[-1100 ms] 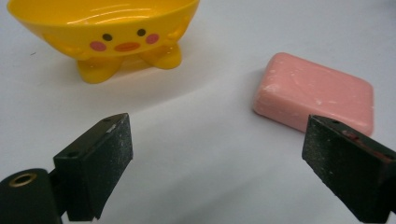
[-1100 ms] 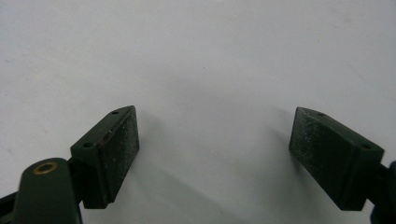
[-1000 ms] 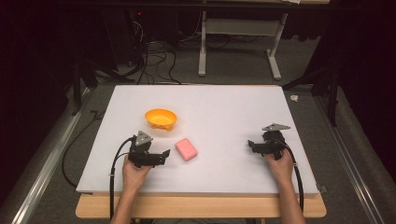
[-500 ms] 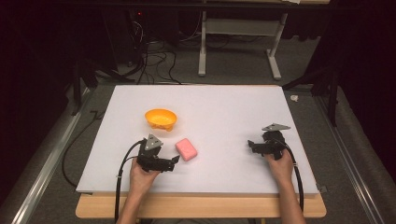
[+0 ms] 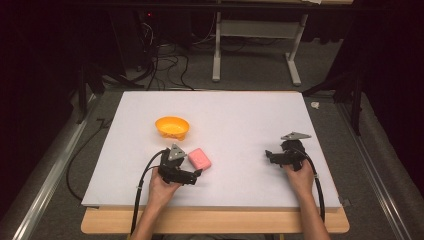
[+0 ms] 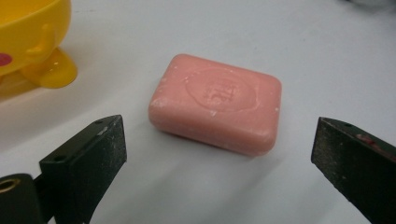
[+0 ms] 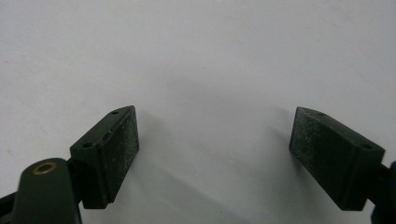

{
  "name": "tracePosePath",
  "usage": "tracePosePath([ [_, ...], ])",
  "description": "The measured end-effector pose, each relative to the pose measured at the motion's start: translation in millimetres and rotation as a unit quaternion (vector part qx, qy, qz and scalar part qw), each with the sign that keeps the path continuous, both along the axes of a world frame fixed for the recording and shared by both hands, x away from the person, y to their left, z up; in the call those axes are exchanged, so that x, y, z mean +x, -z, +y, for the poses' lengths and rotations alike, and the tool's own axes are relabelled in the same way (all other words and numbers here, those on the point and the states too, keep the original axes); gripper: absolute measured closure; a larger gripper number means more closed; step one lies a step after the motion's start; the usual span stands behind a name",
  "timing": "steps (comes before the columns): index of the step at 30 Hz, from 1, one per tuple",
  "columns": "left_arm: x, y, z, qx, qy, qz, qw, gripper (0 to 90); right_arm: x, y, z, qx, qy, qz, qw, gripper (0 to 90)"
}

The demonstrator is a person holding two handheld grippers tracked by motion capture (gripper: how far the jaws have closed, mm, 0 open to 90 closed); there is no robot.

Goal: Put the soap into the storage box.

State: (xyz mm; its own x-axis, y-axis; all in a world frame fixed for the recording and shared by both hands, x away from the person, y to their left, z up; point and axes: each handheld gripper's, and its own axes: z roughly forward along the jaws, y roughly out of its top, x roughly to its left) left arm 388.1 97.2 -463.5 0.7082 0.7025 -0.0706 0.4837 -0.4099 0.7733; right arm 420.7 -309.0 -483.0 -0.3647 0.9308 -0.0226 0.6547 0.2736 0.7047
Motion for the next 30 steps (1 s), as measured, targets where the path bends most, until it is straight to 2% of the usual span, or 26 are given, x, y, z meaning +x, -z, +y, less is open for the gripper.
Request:
tracePosePath([
  [3,2.0,0.3,-2.4,-0.003,-0.002,-0.004,1.0000,4.0,0.0,0.1,0.2,0.001,0.002,0.000,1.0000,16.2],
  [8,8.0,3.5,-11.3,0.017,0.014,-0.003,0.9998,3.6,-0.2,0.0,0.2,-0.001,0.001,0.000,1.0000,16.3],
  [11,11.2,2.4,-17.1,0.026,0.020,-0.011,0.9994,3.5,-0.4,0.0,0.3,-0.001,0.002,-0.001,1.0000,16.3],
  [13,12.6,1.2,-18.7,0.023,0.019,-0.018,0.9994,3.5,-0.4,0.2,0.4,-0.001,0.002,-0.002,1.0000,16.2],
  [16,16.4,0.8,-20.5,0.028,0.019,-0.019,0.9993,3.4,-0.5,0.2,0.4,-0.001,0.002,-0.003,1.0000,16.2],
  [18,21.2,2.2,-21.4,0.026,0.028,-0.009,0.9992,3.4,-0.5,0.2,0.4,-0.001,0.002,-0.002,1.0000,16.2],
  [23,24.4,4.2,-24.9,0.028,0.034,-0.011,0.9990,3.6,-0.5,0.2,0.4,-0.001,0.002,-0.003,1.0000,16.2],
  [30,31.3,12.1,-28.9,0.033,0.031,0.002,0.9990,4.6,-0.7,0.1,0.7,-0.002,0.002,-0.003,1.0000,16.2],
])
